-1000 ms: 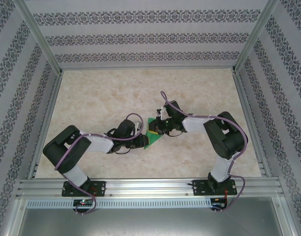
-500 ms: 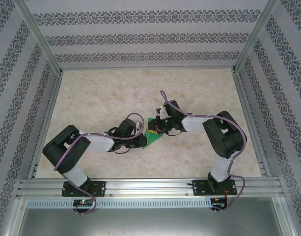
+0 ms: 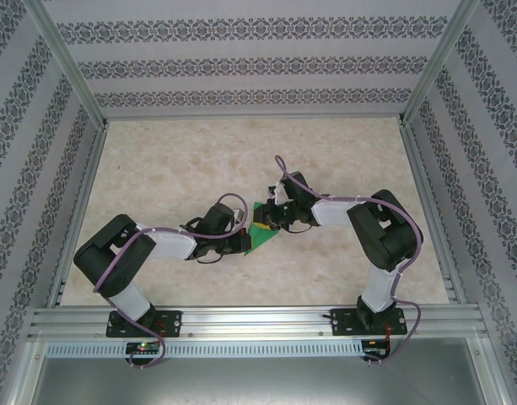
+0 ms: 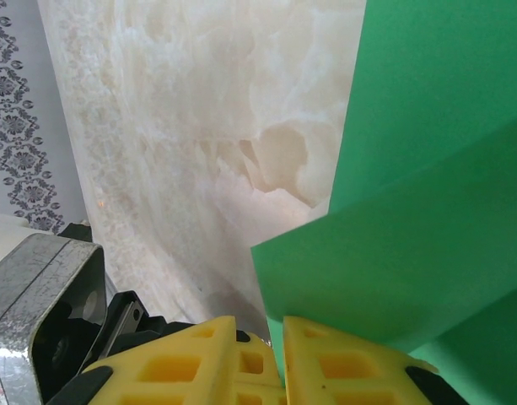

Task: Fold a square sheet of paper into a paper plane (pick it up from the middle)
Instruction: Fourth fold the wing at the center of the table.

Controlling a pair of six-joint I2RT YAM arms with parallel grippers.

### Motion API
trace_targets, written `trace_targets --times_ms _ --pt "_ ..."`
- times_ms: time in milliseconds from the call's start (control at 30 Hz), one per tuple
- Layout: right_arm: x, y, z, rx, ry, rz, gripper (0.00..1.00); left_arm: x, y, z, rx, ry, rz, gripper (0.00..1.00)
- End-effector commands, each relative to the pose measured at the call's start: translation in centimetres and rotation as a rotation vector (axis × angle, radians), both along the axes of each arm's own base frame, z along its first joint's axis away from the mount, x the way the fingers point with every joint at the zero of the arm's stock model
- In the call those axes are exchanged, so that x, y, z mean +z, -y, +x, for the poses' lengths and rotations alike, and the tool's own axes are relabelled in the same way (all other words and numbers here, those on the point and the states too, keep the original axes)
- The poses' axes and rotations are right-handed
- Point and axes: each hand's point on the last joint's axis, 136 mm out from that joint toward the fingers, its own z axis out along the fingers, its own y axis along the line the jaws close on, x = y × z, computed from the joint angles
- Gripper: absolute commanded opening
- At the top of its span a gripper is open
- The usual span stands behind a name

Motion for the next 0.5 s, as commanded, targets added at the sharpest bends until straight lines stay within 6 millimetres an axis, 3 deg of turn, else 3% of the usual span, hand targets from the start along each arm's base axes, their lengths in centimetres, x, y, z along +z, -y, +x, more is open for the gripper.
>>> trace_targets --times_ms 0,467 --pt "0.0 -0.2 1.5 -0.018 0.028 0.001 0.23 -0.9 -0.1 0.0 0.021 -0.071 -0.006 0.00" --pt "-2.0 0.3 2.8 -0.059 0.009 -0.047 0.23 -1.0 -0.2 0.1 0.039 -0.150 -0.063 0.00"
